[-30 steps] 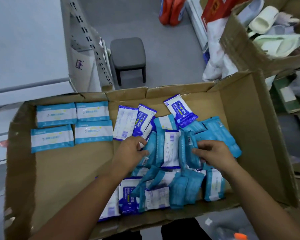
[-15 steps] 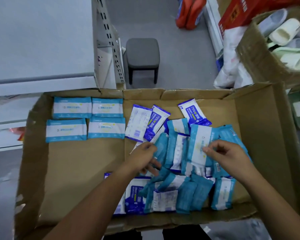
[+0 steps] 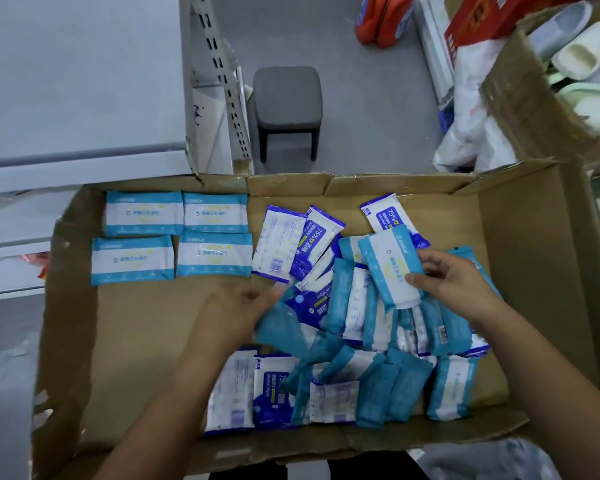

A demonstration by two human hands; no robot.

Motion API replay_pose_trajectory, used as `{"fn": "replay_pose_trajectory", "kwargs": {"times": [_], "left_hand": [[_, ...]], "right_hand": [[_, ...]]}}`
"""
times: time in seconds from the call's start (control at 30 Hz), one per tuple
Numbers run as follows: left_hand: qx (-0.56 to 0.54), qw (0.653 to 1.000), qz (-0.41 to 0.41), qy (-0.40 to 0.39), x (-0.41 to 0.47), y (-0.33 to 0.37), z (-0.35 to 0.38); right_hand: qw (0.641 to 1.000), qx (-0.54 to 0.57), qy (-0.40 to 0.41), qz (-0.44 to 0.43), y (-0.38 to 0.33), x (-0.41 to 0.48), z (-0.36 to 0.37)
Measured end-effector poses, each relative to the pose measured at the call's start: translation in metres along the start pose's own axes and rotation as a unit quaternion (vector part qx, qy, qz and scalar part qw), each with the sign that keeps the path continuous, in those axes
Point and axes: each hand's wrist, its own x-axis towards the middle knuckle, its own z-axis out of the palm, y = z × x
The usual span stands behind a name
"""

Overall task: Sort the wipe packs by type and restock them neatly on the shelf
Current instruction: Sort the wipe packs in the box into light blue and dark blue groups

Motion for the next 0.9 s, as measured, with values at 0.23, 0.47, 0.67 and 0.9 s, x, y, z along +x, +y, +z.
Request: {"fn": "replay_pose_trajectory", "kwargs": {"times": [0.23, 0.47, 0.67, 0.9], "left_hand": [[-0.007, 0.998, 0.044, -0.05, 0.021, -0.027, -0.039], [-0.05, 0.978, 0.099, -0.175, 0.021, -0.027, -0.045], [-0.025, 0.956, 0.152, -0.249, -0.004, 0.009, 0.021], [0.26, 0.868, 0.417, -0.073, -0.012, 0.018, 0.053]], "right_hand": [[0.999, 0.004, -0.036, -0.019, -0.024, 0.02, 0.016], [0.991, -0.053, -0.116, -0.03, -0.031, 0.03, 0.039], [0.999, -0.009, -0.046, 0.006, -0.023, 0.021, 0.021], [0.999, 0.027, -0.007, 0.029, -0.016, 0.002, -0.008]]}}
